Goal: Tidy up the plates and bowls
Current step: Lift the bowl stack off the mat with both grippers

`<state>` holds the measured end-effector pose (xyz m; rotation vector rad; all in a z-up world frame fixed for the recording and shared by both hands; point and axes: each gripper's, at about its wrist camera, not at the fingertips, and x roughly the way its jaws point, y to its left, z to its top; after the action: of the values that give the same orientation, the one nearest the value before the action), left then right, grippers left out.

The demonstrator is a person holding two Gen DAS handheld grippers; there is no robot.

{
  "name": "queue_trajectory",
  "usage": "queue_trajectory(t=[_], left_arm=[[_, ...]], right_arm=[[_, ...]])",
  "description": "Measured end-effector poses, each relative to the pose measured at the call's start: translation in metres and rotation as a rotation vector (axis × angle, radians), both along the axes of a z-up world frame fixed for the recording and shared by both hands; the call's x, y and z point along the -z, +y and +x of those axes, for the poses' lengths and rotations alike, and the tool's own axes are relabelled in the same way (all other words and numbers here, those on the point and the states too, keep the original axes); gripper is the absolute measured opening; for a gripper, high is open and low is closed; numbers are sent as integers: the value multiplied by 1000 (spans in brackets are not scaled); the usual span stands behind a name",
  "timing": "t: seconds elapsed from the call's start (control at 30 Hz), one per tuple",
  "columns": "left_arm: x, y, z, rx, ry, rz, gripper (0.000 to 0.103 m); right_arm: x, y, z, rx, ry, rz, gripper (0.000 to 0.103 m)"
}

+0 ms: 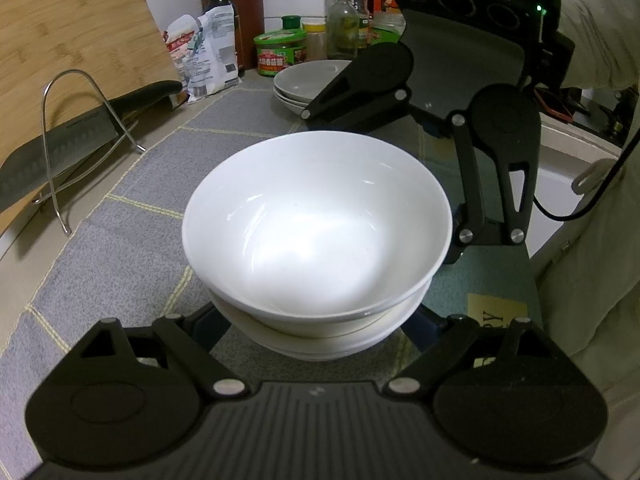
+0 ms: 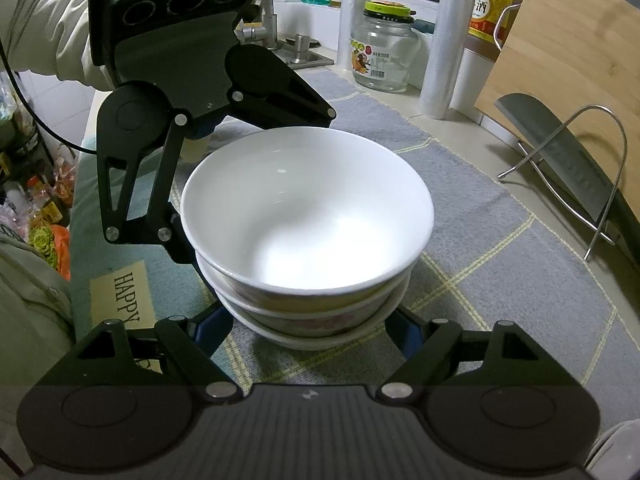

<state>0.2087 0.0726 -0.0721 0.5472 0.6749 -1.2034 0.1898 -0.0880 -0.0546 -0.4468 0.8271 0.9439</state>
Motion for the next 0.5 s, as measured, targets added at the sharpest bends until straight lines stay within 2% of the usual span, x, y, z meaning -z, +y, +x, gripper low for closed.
queue_trajectory(t=[0.5], left_arm=[[-15,-15,-9,-16,-24,4,90]], right_arm=[[-14,-16,-6,-15,2,3,86]])
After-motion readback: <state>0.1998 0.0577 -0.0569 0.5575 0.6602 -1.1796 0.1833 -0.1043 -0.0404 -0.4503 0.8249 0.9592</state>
